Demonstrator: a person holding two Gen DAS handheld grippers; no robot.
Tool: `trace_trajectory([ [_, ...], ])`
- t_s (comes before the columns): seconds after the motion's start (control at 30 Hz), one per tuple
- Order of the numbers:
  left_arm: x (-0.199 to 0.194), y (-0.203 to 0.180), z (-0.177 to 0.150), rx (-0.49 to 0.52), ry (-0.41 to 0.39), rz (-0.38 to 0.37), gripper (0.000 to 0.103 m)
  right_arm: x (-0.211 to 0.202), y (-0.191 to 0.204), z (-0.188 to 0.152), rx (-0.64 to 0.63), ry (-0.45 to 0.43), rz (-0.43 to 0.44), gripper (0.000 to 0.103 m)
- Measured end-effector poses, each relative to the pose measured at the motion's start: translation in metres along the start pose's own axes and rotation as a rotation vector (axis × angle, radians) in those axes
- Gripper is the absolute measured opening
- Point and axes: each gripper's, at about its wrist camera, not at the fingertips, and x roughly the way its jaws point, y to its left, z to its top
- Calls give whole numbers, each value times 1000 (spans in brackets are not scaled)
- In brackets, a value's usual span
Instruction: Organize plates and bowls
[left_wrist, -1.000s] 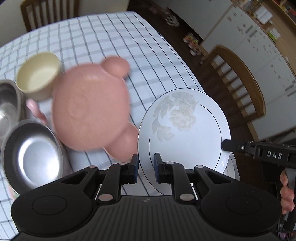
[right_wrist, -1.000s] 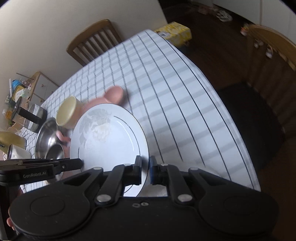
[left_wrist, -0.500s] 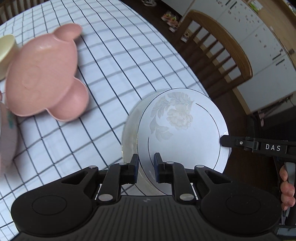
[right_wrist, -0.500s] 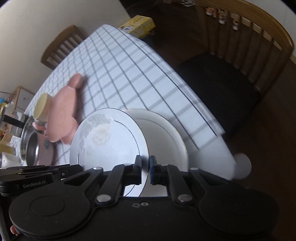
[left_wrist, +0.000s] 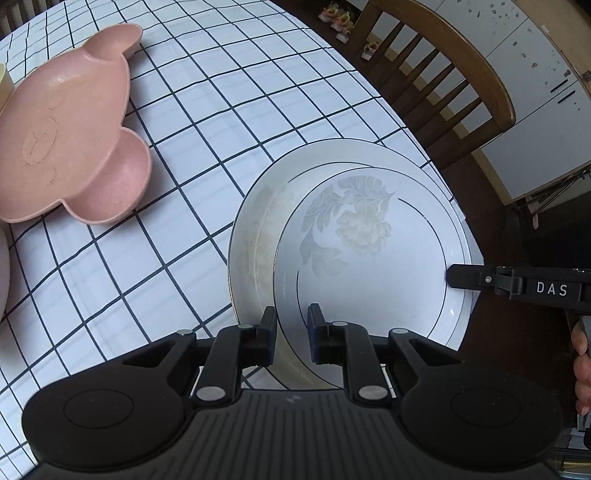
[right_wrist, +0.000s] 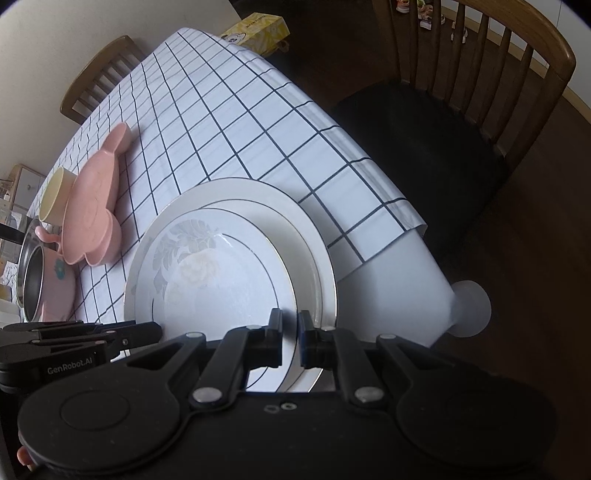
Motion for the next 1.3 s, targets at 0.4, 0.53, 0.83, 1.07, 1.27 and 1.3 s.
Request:
trace_trajectory([
  [0.4, 5, -1, 7, 24, 11, 7, 15, 4, -5, 11, -2, -4, 1, 8],
  [0.53, 1, 1, 7, 29, 8, 8, 15, 8, -7, 12, -3, 5, 0, 8],
  [0.83, -11, 7, 5, 17, -12, 2, 16, 14, -3, 13, -19, 14, -7, 10],
  [1.07, -22, 7, -4, 12, -45, 13, 15, 9, 4, 11, -54, -3, -28, 23],
  [1.27, -40, 3, -14, 28, -95, 17, 16, -12, 20, 4, -124, -56, -17, 30],
  [1.3, -43, 3, -15, 31, -105, 18, 16, -16, 24, 2, -142, -66, -16, 32],
])
